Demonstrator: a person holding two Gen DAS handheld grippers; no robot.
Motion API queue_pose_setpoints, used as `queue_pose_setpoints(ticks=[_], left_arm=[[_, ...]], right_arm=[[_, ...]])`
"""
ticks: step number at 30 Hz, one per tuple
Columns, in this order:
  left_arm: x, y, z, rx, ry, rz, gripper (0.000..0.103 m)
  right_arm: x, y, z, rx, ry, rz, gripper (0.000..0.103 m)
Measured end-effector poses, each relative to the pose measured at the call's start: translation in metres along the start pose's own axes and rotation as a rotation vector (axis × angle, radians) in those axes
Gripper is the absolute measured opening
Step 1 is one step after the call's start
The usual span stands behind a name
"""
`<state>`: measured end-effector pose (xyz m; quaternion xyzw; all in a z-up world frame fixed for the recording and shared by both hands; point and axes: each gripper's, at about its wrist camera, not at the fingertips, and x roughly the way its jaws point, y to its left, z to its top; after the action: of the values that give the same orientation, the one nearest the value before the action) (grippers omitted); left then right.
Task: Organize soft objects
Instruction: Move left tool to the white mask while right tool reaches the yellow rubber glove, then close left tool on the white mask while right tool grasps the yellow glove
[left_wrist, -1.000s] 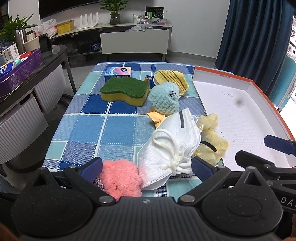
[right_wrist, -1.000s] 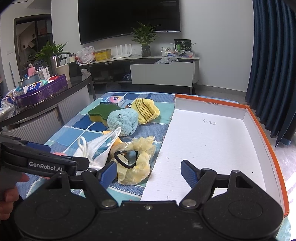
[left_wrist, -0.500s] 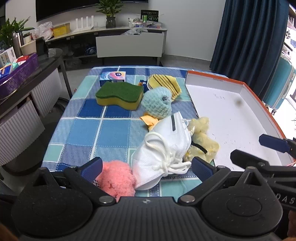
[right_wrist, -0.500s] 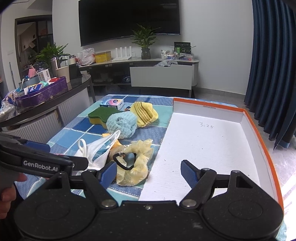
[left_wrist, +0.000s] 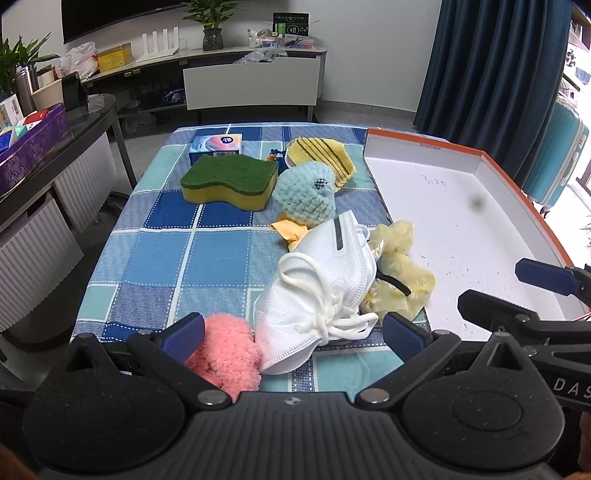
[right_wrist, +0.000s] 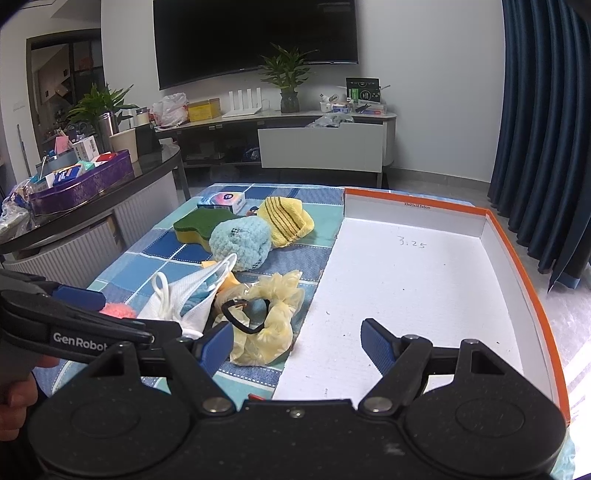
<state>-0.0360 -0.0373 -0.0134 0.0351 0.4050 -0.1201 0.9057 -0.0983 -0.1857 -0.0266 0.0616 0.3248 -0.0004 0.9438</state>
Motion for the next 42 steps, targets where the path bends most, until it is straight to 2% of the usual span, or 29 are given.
queue_pose_setpoints(ticks=[4, 20, 31, 34, 35, 36, 38, 42], left_arm=[[0.001, 0.000, -0.001, 0.001, 0.003, 0.002, 0.103], [0.004, -0.001, -0.002, 0.015, 0.002, 0.010, 0.103], [0.038, -0.002, 0.006, 0.086, -0.001, 0.025, 0.102], [0.048, 0.003, 0.008, 0.067, 0.005, -0.014, 0.093], [0.049, 0.005, 0.009, 0.058, 0.006, -0.028, 0.084], [0.049, 0.008, 0.009, 0.044, 0.011, -0.043, 0.079], [0.046, 0.013, 0.009, 0.029, 0.001, -0.069, 0.075], [0.034, 0.024, 0.008, -0.007, -0.015, -0.101, 0.068]], right_arm=[[0.000, 0.001, -0.001, -0.027, -0.028, -0.017, 0.089], [0.001, -0.001, -0.001, -0.013, -0.019, -0.006, 0.089], [0.007, -0.001, -0.002, -0.024, 0.002, -0.009, 0.089], [0.012, 0.001, -0.002, -0.026, 0.011, -0.002, 0.089], [0.014, 0.002, -0.002, -0.028, 0.016, 0.002, 0.089], [0.016, 0.003, -0.001, -0.031, 0.019, 0.006, 0.089], [0.020, 0.005, -0.001, -0.028, 0.010, 0.027, 0.089], [0.033, 0.010, 0.005, -0.029, 0.053, 0.054, 0.089]])
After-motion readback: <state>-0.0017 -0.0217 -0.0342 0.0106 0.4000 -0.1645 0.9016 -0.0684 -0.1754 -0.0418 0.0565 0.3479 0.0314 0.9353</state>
